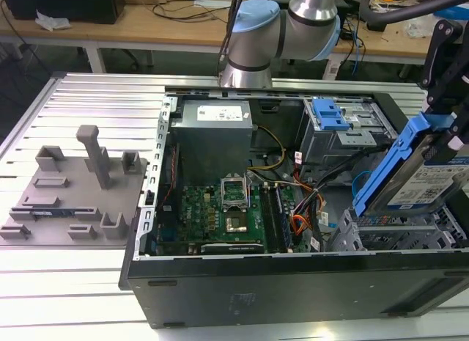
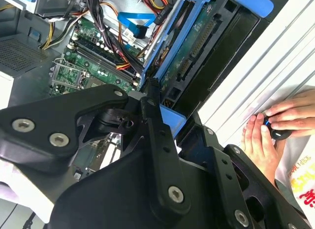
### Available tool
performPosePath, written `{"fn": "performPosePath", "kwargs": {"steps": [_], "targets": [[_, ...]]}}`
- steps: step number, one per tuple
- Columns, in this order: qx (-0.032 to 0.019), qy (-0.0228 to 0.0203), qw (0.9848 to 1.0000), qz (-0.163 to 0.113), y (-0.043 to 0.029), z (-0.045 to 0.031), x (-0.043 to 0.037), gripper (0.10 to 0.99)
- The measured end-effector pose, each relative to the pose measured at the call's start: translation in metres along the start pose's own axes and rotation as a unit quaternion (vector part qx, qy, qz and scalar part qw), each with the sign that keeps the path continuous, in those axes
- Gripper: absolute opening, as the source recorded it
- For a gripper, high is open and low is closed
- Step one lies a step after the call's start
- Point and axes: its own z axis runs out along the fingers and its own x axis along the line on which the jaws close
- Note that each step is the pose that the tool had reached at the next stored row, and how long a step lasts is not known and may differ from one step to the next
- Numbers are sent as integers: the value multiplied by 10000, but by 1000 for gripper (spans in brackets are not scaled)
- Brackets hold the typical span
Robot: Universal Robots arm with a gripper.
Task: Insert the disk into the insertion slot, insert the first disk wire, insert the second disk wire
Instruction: 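Insert the disk into the insertion slot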
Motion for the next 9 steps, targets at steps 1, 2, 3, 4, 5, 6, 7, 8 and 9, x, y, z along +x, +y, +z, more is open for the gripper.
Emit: {"fn": "performPosePath", "kwargs": {"steps": [1,2,3,4,5,6,7,8,9], "targets": [[0,1,10000,1,-1,1,3,365],[0,0,10000,2,-2,4,6,365],[0,0,10000,3,-4,6,8,365],[0,1,10000,4,-5,7,9,365],[0,2,10000,5,-7,10,11,365],[0,2,10000,6,-8,13,12,365],[0,1,10000,7,-9,18,13,365],[0,1,10000,6,-10,21,14,365],[0,1,10000,7,-11,24,15,365]]}}
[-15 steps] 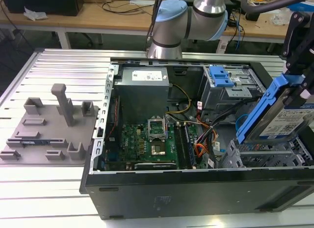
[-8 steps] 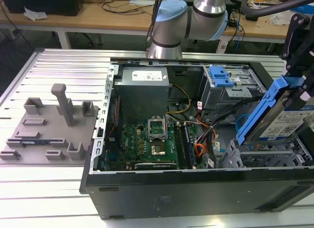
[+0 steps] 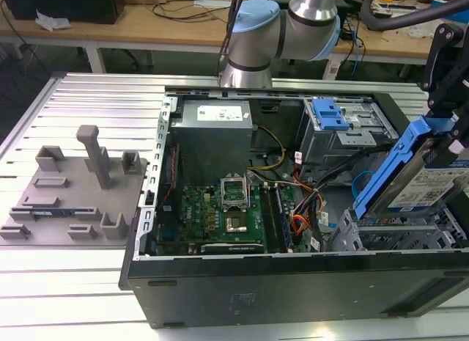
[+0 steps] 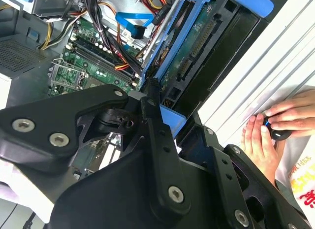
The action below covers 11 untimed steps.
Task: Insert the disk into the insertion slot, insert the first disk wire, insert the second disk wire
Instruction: 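Insert the disk into the insertion slot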
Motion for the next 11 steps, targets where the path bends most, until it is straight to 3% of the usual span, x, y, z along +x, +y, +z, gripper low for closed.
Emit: {"fn": "performPosePath", "kwargs": {"steps": [11], "targets": [[-5,1,10000,4,-3,95,11,365]]}}
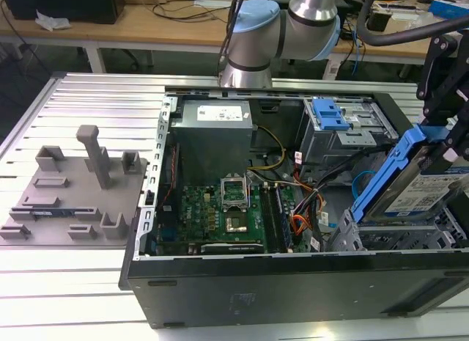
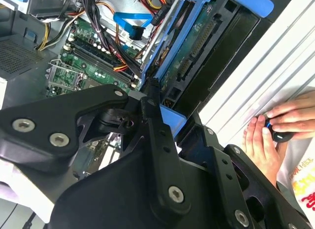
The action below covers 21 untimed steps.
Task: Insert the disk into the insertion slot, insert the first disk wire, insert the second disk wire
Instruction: 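Insert the disk into the insertion slot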
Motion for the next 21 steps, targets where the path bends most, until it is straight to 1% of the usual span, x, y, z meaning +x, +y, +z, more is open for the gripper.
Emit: {"fn": "performPosePath", "kwargs": {"steps": [4,5,8,11,13,14,16,18,19,21], "targets": [[-6,4,10000,1,1,34,2,365],[-7,-2,10000,0,-2,55,3,365],[-14,2,10000,1,-2,61,3,365],[-17,-4,10000,0,-3,26,2,365],[-23,0,10000,1,-10,-56,-2,365],[-45,17,10000,3,-24,-83,-5,365],[-94,29,10000,11,-53,-91,-5,365],[-182,34,9998,26,-110,-94,-4,365],[-204,49,9998,35,-111,-95,-4,365],[-204,53,9998,36,-111,-94,-3,365]]}}
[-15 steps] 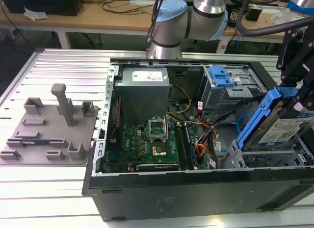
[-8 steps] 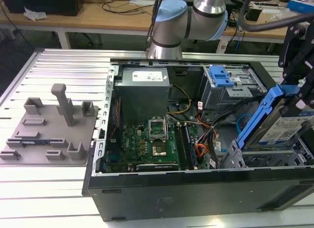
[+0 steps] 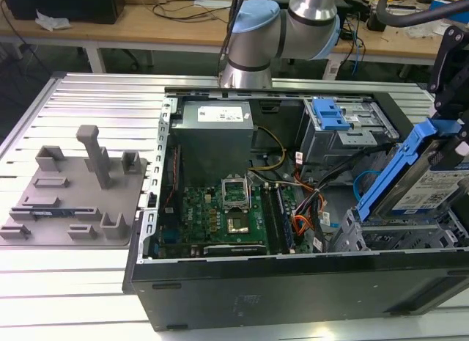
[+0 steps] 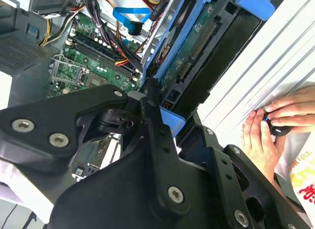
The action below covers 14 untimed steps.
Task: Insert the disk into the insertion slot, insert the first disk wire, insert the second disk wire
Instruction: 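Insert the disk into the insertion slot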
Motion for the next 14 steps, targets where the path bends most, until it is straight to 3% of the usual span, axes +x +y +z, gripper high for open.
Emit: {"fn": "performPosePath", "kwargs": {"steps": [14], "targets": [[-8,17,9999,133,-4,49,-36,365]]}}
